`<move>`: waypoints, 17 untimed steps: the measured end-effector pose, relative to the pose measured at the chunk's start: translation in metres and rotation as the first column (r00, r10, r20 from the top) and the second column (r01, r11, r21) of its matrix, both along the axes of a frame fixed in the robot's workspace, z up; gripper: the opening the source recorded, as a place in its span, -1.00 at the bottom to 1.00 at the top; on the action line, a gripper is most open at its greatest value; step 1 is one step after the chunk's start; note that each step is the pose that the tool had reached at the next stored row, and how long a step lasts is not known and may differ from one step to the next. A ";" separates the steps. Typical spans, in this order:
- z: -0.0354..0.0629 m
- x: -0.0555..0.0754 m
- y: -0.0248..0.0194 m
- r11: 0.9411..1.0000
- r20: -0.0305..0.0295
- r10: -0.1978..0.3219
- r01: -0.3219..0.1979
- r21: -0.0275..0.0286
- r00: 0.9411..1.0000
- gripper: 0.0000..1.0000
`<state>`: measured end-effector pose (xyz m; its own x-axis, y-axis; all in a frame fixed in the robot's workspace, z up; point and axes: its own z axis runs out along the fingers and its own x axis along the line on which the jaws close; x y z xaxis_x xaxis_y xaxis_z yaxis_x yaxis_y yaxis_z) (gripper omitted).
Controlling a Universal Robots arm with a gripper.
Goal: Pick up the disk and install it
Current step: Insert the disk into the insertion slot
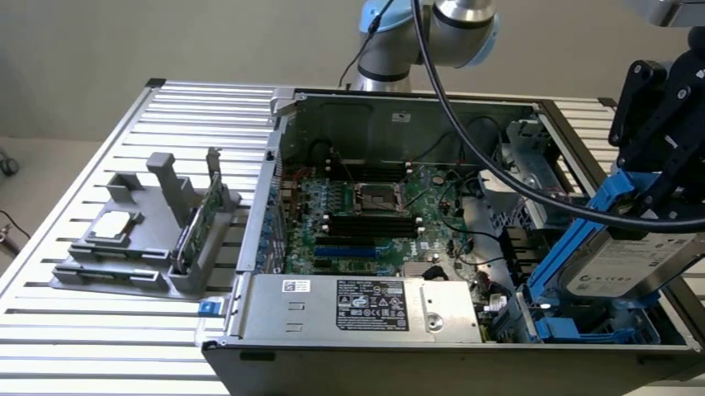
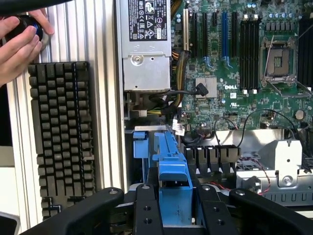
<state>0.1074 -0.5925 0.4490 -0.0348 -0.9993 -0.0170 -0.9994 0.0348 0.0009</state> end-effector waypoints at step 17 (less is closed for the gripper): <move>-0.0034 0.000 -0.0140 0.999 0.000 0.004 -0.004 0.038 1.000 -0.35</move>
<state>0.1076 -0.6065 0.4457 -0.0306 -0.9980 -0.0546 -0.9995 0.0305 0.0022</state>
